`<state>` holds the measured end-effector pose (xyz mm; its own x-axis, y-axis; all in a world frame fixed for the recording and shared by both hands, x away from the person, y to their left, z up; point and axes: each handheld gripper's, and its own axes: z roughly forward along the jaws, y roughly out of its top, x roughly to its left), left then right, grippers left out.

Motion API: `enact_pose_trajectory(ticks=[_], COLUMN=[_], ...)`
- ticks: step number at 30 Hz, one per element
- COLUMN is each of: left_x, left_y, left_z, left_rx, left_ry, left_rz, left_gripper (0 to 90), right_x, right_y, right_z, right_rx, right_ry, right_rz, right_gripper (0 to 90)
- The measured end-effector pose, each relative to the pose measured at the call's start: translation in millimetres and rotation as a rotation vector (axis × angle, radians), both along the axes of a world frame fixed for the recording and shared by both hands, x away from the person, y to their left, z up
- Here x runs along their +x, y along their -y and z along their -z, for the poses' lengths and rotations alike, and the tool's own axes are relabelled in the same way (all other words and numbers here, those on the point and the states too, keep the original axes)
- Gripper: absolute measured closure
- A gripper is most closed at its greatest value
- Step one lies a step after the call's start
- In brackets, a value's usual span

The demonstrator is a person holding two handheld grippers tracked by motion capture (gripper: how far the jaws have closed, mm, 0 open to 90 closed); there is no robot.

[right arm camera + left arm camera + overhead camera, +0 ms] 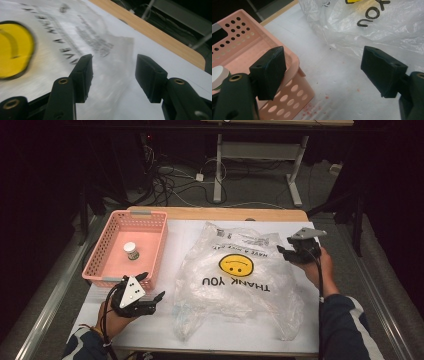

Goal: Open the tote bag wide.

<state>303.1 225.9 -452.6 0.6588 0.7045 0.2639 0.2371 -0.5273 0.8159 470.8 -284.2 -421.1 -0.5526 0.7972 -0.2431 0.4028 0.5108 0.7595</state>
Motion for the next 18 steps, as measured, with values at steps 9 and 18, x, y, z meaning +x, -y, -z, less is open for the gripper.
enact_pose_trajectory(ticks=[9, 18], left_x=[0.8, 4.7], left_y=[0.1, 0.4], left_z=[0.3, 0.7], left_rx=[0.0, 0.013], left_ry=[0.001, 0.003], left_rz=[0.033, 0.053], left_gripper=[19.8, 20.2], right_x=[60.8, 69.4], right_y=[1.1, 0.7], right_z=[19.1, 16.7], right_rx=[0.07, 0.059], right_ry=[-0.09, -0.08], right_rz=[0.114, 0.162], right_gripper=[60.5, 90.0])
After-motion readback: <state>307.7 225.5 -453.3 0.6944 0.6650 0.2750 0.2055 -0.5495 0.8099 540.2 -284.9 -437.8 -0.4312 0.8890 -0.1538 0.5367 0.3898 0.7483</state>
